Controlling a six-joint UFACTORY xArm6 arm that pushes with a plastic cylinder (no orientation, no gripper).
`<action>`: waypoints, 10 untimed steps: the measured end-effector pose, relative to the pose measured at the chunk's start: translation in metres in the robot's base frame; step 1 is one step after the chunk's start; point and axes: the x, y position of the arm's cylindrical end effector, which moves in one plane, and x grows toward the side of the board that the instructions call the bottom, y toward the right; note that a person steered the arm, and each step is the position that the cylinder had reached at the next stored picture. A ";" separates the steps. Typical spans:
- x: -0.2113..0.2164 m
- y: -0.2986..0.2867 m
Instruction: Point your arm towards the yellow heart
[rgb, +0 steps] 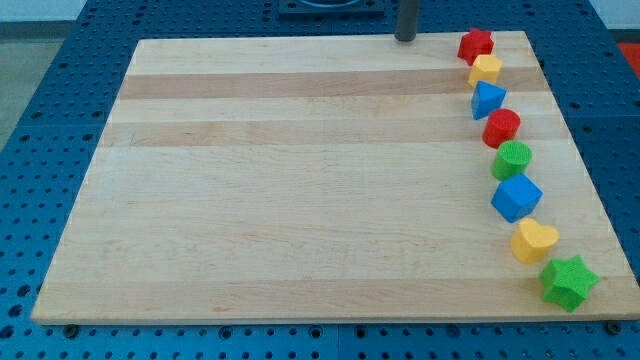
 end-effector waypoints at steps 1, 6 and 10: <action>0.000 -0.001; 0.000 0.031; -0.001 0.077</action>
